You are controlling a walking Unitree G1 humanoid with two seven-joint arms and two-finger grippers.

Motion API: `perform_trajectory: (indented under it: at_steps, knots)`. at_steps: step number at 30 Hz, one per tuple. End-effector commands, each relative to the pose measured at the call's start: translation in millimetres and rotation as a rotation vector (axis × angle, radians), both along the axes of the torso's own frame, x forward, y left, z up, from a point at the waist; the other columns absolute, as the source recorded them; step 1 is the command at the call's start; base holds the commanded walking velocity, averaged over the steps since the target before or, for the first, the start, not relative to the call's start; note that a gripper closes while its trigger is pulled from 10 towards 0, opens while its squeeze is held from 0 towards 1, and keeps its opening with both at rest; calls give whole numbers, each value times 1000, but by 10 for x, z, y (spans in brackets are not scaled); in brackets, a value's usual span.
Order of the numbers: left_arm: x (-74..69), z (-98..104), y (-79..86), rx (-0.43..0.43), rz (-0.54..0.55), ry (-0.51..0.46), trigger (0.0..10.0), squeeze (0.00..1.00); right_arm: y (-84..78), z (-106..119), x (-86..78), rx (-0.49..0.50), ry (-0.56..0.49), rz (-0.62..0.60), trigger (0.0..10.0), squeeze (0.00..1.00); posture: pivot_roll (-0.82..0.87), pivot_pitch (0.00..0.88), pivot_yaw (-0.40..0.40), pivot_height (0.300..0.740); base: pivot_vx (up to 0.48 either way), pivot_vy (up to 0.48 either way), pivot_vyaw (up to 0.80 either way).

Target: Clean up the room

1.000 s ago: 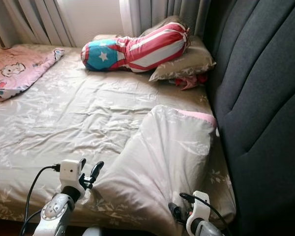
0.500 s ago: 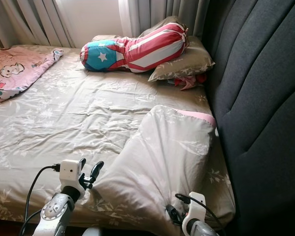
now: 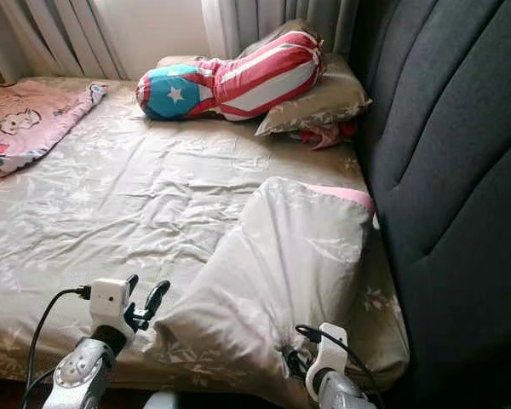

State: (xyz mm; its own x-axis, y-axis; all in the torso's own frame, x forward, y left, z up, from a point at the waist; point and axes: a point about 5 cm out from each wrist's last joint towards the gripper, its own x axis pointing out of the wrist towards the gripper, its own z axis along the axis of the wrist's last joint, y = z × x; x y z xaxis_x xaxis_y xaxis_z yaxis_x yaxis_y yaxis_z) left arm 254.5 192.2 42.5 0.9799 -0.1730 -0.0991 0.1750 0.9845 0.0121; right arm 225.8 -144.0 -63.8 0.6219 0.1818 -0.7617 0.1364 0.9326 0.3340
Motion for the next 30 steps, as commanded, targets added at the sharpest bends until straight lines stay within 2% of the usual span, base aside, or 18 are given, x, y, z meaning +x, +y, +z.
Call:
perform_trajectory:
  at_steps: [1,4,9,19,30]
  knots:
    - [-34,9,12,9,-11,12,10000,0,184,-60,-97,28,50,46,0,0,118,133,13,662,0,0,0]
    - [-72,-6,3,4,-15,26,10000,0,226,-99,-166,11,72,82,0,0,115,143,16,662,0,0,0]
    - [-96,4,-21,-1,-19,35,10000,0,255,-111,-192,16,73,86,0,0,112,152,15,662,0,0,0]
    - [-81,18,-42,-7,-15,36,10000,0,261,-98,-173,10,53,107,0,0,101,155,6,662,0,0,0]
    - [-79,2,-72,-17,-12,45,10000,0,230,-85,-150,-4,32,109,0,0,79,120,-3,662,0,0,0]
